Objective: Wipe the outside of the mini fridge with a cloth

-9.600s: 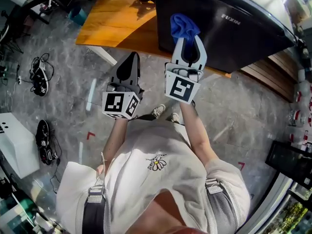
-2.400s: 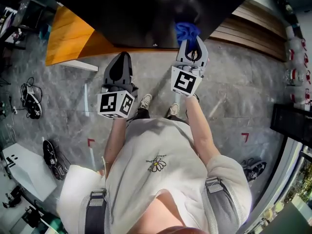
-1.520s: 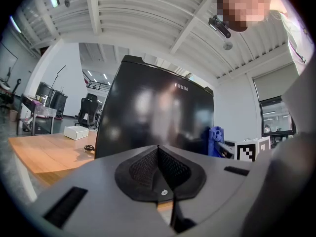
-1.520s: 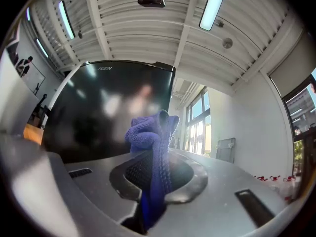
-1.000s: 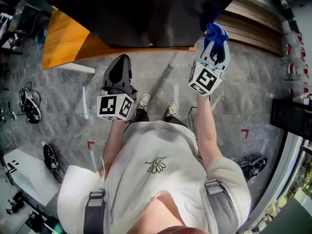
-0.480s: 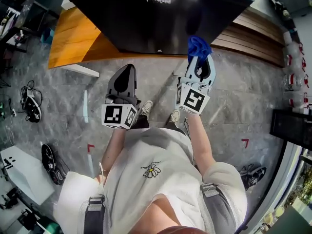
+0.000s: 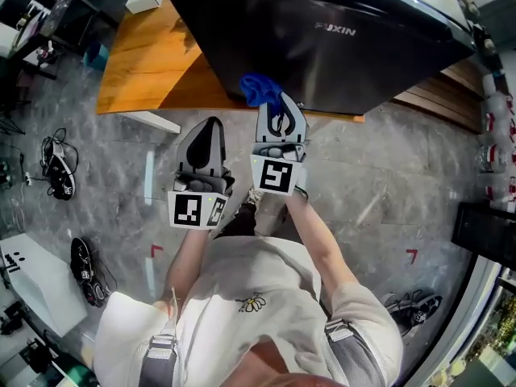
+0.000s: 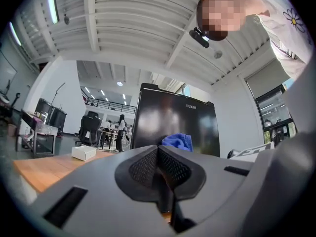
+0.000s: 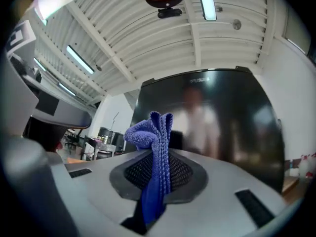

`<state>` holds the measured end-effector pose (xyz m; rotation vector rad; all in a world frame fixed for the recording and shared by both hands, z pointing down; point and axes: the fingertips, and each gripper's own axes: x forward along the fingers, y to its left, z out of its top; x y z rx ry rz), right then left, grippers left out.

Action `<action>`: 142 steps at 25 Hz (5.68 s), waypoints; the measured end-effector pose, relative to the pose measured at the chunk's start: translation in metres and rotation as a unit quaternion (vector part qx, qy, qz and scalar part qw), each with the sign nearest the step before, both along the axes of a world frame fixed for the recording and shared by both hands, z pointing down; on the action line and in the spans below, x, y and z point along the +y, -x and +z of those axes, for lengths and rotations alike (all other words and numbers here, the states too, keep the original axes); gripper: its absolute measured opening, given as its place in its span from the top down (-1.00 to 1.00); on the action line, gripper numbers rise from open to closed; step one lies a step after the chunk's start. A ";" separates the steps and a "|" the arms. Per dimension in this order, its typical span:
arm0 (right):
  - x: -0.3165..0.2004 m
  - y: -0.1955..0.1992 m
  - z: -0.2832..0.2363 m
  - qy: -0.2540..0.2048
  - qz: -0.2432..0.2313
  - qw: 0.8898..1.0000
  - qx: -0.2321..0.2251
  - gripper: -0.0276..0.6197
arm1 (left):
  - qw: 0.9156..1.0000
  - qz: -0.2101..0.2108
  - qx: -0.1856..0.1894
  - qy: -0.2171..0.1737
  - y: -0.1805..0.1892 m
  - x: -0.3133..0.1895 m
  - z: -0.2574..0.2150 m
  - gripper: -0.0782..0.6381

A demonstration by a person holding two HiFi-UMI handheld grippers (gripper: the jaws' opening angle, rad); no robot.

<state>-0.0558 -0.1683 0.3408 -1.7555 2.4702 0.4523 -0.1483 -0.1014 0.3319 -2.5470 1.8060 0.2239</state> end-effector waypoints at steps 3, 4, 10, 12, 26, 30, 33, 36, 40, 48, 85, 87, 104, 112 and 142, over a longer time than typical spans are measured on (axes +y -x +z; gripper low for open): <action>-0.007 0.043 0.025 0.037 -0.060 0.997 0.037 0.73 | 0.999 -0.030 -0.028 -0.026 0.012 -0.002 -0.004 0.77; -0.009 0.056 0.031 0.039 -0.079 0.996 0.024 0.72 | 0.998 -0.043 -0.045 -0.034 0.018 -0.003 -0.005 0.77; -0.037 0.107 0.054 0.035 -0.093 0.994 -0.040 0.72 | 0.991 -0.104 -0.058 -0.065 0.054 -0.002 0.005 0.77; -0.042 0.116 0.057 0.032 -0.074 0.996 -0.036 0.72 | 0.992 -0.103 -0.043 -0.063 0.057 0.009 0.018 0.77; -0.038 0.081 0.042 0.003 -0.024 1.000 0.008 0.72 | 0.994 -0.105 -0.007 -0.005 0.039 0.037 0.046 0.77; -0.034 0.053 0.037 -0.012 -0.003 1.000 0.017 0.72 | 0.995 -0.098 0.012 -0.002 0.025 0.038 0.053 0.77; -0.028 0.029 0.037 -0.006 0.011 1.000 0.020 0.72 | 0.995 -0.094 0.015 0.005 0.017 0.040 0.058 0.77; -0.026 0.001 0.033 -0.010 0.023 1.000 0.015 0.72 | 0.995 -0.096 0.021 0.002 0.005 0.038 0.058 0.77; -0.021 -0.038 0.034 -0.018 0.050 0.998 0.028 0.72 | 0.997 -0.080 0.021 0.005 -0.017 0.039 0.065 0.77; -0.015 -0.122 0.033 -0.020 0.114 0.992 -0.047 0.72 | 0.997 -0.061 0.027 0.029 -0.051 0.046 0.082 0.77; 0.006 -0.291 0.055 0.009 0.265 0.964 -0.017 0.72 | 0.999 -0.021 0.008 0.048 -0.096 0.046 0.108 0.77; 0.015 -0.270 0.052 0.004 0.241 0.970 -0.036 0.72 | 0.999 -0.029 0.011 0.045 -0.091 0.046 0.106 0.77; 0.003 0.011 0.099 0.044 0.026 0.994 -0.098 0.72 | 0.995 -0.069 0.030 0.069 0.004 0.058 0.139 0.77; -0.018 0.091 0.112 0.041 -0.006 0.998 -0.055 0.72 | 0.996 -0.055 0.020 0.063 0.050 0.057 0.141 0.77; -0.022 -0.076 0.120 0.014 0.145 0.989 -0.032 0.72 | 0.995 -0.006 0.022 0.092 -0.003 0.054 0.167 0.77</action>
